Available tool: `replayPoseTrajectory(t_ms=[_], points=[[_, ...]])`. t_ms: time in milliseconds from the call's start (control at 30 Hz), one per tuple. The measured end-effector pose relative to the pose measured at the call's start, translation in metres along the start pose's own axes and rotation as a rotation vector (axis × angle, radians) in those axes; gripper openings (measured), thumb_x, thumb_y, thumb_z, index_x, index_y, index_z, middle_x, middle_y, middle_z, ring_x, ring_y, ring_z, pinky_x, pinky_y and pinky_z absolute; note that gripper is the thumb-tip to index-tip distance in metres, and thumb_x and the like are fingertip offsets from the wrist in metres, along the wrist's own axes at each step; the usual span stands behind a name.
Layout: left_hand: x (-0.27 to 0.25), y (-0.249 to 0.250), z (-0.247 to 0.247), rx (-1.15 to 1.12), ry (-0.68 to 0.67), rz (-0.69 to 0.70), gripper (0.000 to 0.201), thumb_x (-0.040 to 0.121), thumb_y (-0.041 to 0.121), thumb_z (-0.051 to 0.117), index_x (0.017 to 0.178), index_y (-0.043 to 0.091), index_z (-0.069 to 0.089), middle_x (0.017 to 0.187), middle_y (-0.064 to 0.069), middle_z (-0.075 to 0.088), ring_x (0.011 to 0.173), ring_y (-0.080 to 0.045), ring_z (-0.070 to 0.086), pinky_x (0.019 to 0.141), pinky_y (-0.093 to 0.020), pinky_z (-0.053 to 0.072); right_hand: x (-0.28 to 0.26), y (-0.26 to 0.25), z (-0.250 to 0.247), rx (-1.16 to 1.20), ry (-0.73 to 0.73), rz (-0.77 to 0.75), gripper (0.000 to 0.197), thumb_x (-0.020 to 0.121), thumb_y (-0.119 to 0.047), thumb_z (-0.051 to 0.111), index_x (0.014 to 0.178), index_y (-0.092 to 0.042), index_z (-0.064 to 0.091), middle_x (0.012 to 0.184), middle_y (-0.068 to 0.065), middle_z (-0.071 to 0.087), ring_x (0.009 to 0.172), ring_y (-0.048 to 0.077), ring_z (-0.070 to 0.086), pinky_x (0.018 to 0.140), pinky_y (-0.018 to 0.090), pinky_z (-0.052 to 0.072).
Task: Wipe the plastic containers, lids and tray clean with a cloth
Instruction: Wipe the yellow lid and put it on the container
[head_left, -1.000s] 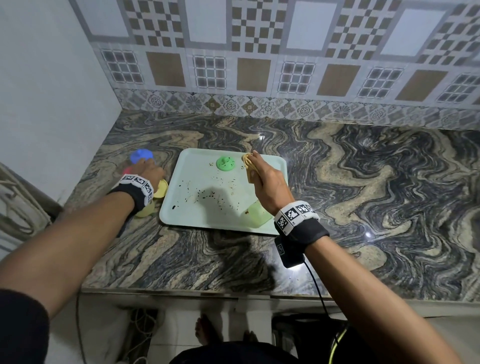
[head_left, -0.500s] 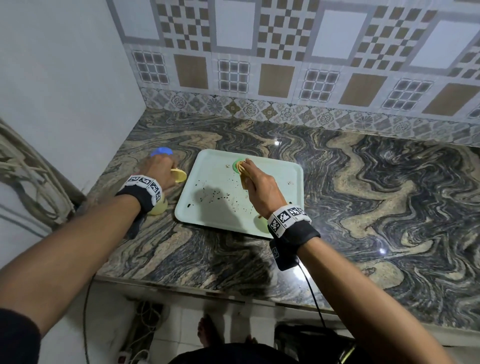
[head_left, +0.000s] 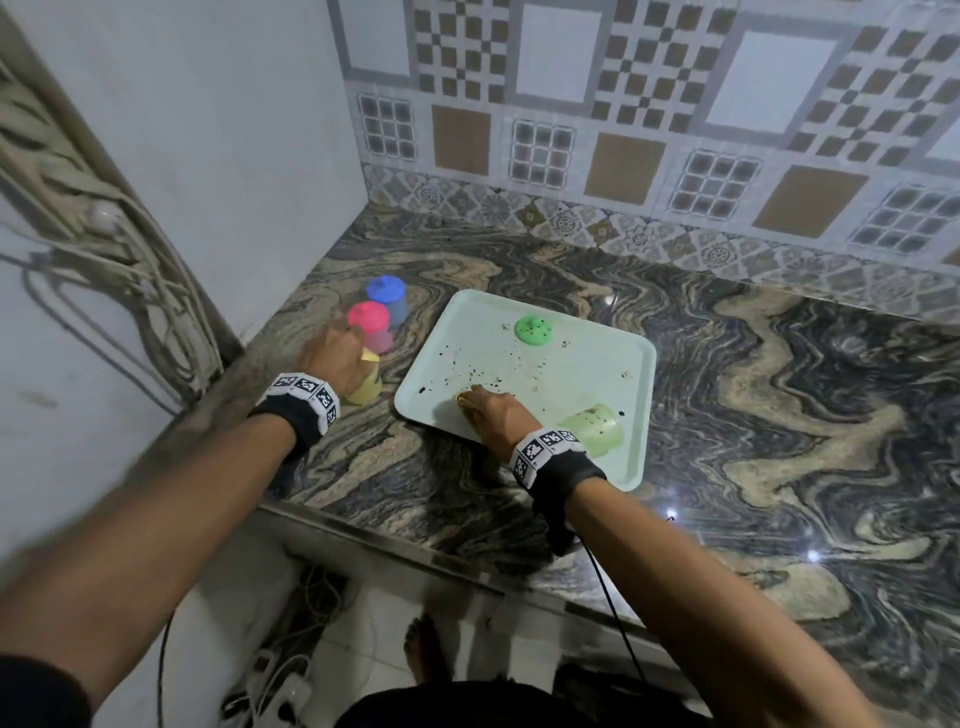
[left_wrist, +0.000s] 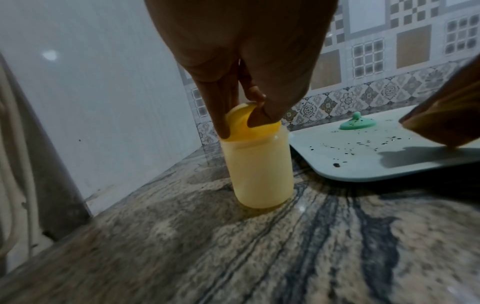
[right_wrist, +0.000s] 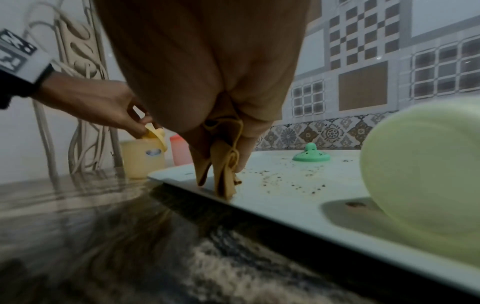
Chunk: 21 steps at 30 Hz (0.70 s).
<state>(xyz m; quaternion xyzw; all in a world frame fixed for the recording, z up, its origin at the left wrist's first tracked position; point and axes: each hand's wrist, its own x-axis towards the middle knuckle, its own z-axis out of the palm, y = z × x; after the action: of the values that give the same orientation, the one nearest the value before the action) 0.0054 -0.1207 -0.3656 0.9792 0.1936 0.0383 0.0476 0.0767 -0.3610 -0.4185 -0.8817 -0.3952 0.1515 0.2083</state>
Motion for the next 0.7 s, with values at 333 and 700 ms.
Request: replayPoseTrajectory(t_ms=[333, 700], points=[[-0.014, -0.009, 0.014, -0.267, 0.056, -0.088, 0.019, 0.073, 0.01, 0.069, 0.087, 0.004, 0.058, 0.096, -0.021, 0.062, 0.082, -0.04, 0.06, 0.07, -0.042, 0.048, 0.002, 0.003, 0.005, -0.068, -0.076, -0.008, 0.035, 0.095, -0.008, 0.052, 0.13, -0.008, 0.052, 0.128, 0.018, 0.057, 0.112, 0.036, 0.059, 0.091, 0.038, 0.046], [-0.02, -0.016, 0.019, -0.549, 0.207, -0.18, 0.026, 0.073, 0.017, 0.083, 0.091, 0.001, 0.074, 0.093, -0.013, 0.073, 0.084, -0.025, 0.067, 0.079, -0.031, 0.053, 0.006, 0.002, 0.0, -0.114, -0.062, -0.032, 0.036, 0.092, -0.007, 0.052, 0.128, -0.009, 0.056, 0.138, 0.015, 0.053, 0.114, 0.037, 0.058, 0.093, 0.041, 0.047]])
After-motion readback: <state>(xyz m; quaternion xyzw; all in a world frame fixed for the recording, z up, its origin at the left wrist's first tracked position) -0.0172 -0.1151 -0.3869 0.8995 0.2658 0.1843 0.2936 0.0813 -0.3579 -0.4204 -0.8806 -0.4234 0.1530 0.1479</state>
